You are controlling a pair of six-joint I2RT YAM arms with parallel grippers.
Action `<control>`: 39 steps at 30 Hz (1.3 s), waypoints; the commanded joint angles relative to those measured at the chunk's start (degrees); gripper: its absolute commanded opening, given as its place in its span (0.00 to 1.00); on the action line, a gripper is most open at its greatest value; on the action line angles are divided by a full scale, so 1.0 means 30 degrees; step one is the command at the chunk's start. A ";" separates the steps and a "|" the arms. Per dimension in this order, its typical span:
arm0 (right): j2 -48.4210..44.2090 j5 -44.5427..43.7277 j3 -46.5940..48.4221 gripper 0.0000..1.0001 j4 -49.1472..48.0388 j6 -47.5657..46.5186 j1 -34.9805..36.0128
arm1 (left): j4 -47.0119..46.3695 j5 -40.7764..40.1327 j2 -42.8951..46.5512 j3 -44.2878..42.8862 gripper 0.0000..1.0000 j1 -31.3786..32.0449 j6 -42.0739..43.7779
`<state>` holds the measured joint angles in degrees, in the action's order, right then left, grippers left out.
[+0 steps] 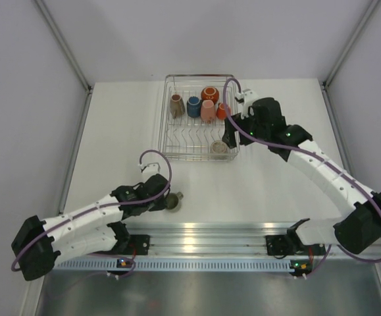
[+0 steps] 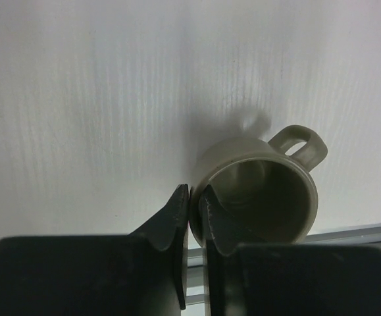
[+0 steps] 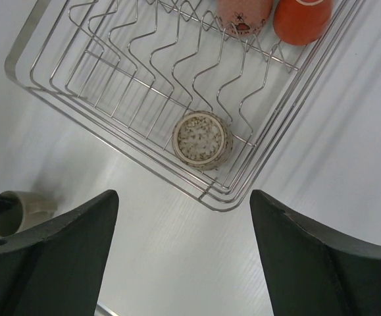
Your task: Load the cups into the dish rack
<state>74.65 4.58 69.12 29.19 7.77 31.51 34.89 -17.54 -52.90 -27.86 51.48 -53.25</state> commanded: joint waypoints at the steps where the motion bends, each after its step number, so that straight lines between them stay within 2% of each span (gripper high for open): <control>1: 0.0135 0.0465 -0.0101 0.81 -0.0999 0.0135 -0.0365 | -0.1055 -0.0363 -0.0528 -0.0498 0.05 0.0095 0.0143; 3: 0.0223 0.0582 -0.0189 0.82 -0.1116 0.0105 -0.0482 | -0.1026 -0.0888 -0.1055 -0.0994 0.00 0.0095 0.0406; 10: -0.0069 0.1197 -0.0306 0.81 -0.1234 0.0105 -0.1447 | -0.0997 -0.3524 -0.2842 -0.3919 0.00 -0.0022 0.2221; 13: -0.0654 0.1490 -0.0452 0.81 -0.1263 -0.0070 -0.2120 | -0.0997 -0.3645 -0.3079 -0.5443 0.00 -0.0607 0.3423; 18: -0.2177 0.2544 -0.1272 0.82 -0.1965 -0.0246 -0.3381 | -0.1258 -0.2449 -0.2230 -0.7908 0.00 -0.2247 0.5181; 21: -0.3114 0.3977 -0.2208 0.82 -0.3251 -0.0160 -0.4085 | -0.2456 0.0681 -0.1381 -0.8760 0.00 -0.3798 0.5973; 22: -0.3320 0.4387 -0.2501 0.81 -0.4212 -0.0042 -0.4376 | -0.3680 0.1706 -0.1031 -0.8732 0.00 -0.4817 0.5974; 23: -0.3699 0.5320 -0.2997 0.82 -0.4686 0.0278 -0.4495 | -0.4475 0.4326 -0.0940 -0.8500 0.00 -0.5436 0.5800; 24: -0.3905 0.5909 -0.3263 0.81 -0.5242 0.0426 -0.4641 | -0.5179 0.5658 -0.0881 -0.8324 0.00 -0.6052 0.5595; 26: -0.4548 0.7690 -0.4051 0.82 -0.7058 0.0923 -0.4935 | -0.8484 0.9054 -0.1114 -0.7710 0.00 -0.7869 0.4605; 27: -0.4755 0.8282 -0.4346 0.82 -0.8456 0.1100 -0.5023 | -0.9889 1.2376 -0.1260 -0.6924 0.00 -0.8338 0.4017; 28: -0.4960 0.8926 -0.4581 0.82 -0.9166 0.1246 -0.5053 | -1.1643 1.3888 -0.1784 -0.6423 0.00 -0.8836 0.3170; 29: -0.5397 1.0238 -0.5019 0.82 -0.9550 0.1596 -0.5024 | -1.5692 1.5295 -0.2195 -0.5983 0.00 -0.9566 0.1044; 30: -0.5634 1.0889 -0.5255 0.82 -1.0714 0.1860 -0.5024 | -1.8024 1.7514 -0.2634 -0.5311 0.00 -0.9834 -0.0137; 31: -0.5839 1.1563 -0.5548 0.82 -1.2553 0.2762 -0.5053 | -1.9933 1.8232 -0.3596 -0.5130 0.00 -1.0011 -0.1251; 32: -0.6218 1.2816 -0.6102 0.82 -1.3616 0.3322 -0.5024 | -2.3229 1.8964 -0.4098 -0.5100 0.00 -0.9984 -0.3263; 34: -0.6455 1.3762 -0.6545 0.82 -1.6508 0.4407 -0.4995 | -2.5537 2.0428 -0.5501 -0.5477 0.00 -0.9984 -0.4974; 35: -0.6572 1.4231 -0.6750 0.82 -1.7223 0.5079 -0.4907 | -2.7897 2.0611 -0.5887 -0.5538 0.00 -0.9926 -0.6578; 37: -0.6486 1.4323 -0.6694 0.82 -1.8137 0.5145 -0.4440 | -3.0484 2.0875 -0.6793 -0.5422 0.00 -0.9838 -0.8314; 38: -0.6254 1.4294 -0.6519 0.82 -1.8225 0.5115 -0.4235 | -3.1746 2.0934 -0.7147 -0.5334 0.00 -0.9837 -1.0237; 39: -0.6164 1.4294 -0.6459 0.82 -1.8632 0.5115 -0.3798 | -3.4427 2.0935 -0.7469 -0.5276 0.00 -0.9837 -1.1242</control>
<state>56.40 42.63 48.84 -14.81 20.49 18.13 -36.88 38.28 -74.67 -43.42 21.91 -71.05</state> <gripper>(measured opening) 0.820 0.135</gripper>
